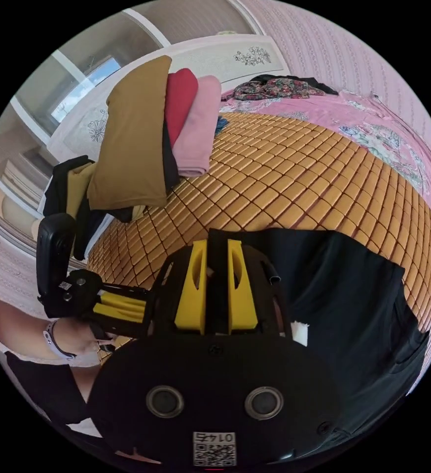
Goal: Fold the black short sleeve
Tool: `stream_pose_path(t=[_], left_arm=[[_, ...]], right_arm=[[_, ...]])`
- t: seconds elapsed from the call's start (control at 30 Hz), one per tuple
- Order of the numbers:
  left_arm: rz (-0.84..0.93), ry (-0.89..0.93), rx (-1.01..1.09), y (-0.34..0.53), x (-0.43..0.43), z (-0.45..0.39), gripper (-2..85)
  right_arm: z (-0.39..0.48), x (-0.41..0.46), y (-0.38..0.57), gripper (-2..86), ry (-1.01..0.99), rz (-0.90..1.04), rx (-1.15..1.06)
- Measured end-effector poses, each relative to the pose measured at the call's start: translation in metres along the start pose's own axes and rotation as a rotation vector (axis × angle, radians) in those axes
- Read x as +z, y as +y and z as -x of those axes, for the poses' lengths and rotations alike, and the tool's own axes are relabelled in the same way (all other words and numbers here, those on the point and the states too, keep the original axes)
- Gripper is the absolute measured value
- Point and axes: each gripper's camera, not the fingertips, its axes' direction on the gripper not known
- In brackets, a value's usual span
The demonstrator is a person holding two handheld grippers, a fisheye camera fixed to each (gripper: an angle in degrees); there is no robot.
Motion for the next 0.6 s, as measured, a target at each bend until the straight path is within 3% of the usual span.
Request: stream_pose_path(t=[0.23, 0.47, 0.6], left_arm=[[-0.003, -0.034, 0.085, 0.0, -0.021, -0.046, -1.0], [0.088, 0.038, 0.275, -0.023, -0.014, -0.129, -0.9], [0.178, 0.128, 0.426, -0.055, 0.025, -0.193, -0.6]], right_arm=[[-0.039, -0.124, 0.078, 7.1, 0.008, -0.167, 0.197], [-0.108, -0.258, 0.226, 6.4, 0.339, -0.154, 0.588], [-0.145, -0.315, 0.28, 6.5, 0.428, -0.204, 0.786]])
